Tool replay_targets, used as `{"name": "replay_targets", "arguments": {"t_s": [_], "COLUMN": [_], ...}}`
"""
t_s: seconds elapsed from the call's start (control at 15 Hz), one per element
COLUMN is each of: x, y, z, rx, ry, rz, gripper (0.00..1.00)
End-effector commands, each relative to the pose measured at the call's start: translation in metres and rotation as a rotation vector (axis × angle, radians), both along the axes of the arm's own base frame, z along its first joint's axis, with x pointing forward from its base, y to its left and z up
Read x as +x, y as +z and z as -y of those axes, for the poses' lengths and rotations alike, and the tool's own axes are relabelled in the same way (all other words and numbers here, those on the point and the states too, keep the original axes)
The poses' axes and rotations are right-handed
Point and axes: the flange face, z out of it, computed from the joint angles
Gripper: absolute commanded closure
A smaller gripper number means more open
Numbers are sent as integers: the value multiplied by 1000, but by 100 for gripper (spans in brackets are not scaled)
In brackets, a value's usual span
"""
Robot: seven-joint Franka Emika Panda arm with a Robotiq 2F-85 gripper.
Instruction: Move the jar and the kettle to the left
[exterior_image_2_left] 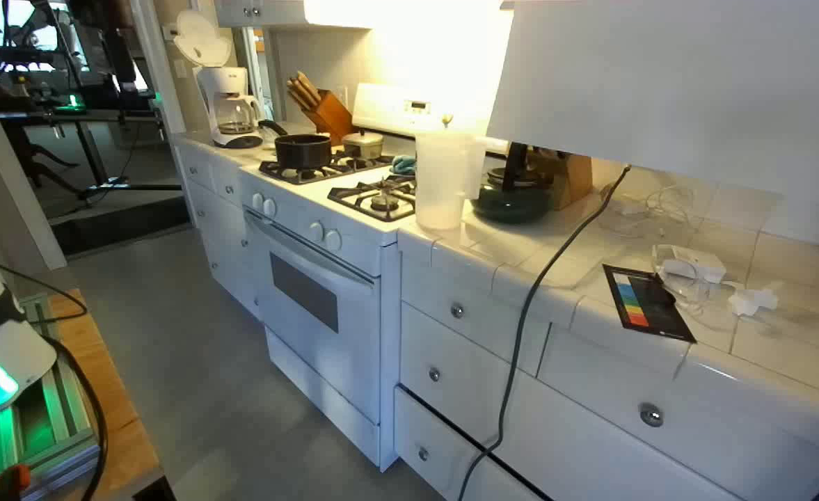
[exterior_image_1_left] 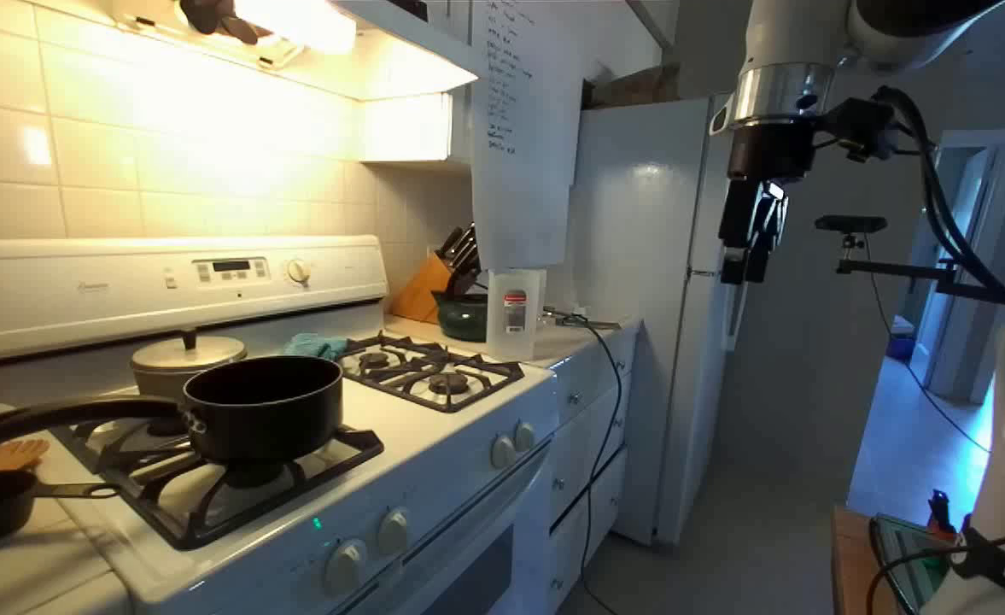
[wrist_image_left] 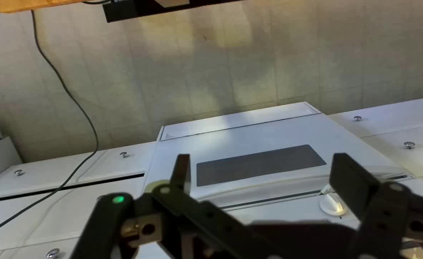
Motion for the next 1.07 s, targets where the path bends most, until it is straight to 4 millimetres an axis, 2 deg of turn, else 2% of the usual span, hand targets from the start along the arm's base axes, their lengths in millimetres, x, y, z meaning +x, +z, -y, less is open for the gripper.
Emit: {"name": "replay_targets", "arguments": {"t_s": [0.0,0.4,0.47,0.87,1.0], "x": [0,4,16,78,103], "y": [1,2,5,17,21], "z": [0,0,-2,-22,-20], "rx": [0,-10,-51,-205,-290], "ry": [0,-14,-117,-202,-190], "rz": [-1,13,73,354,446], "gripper": [0,0,0,0,0]}}
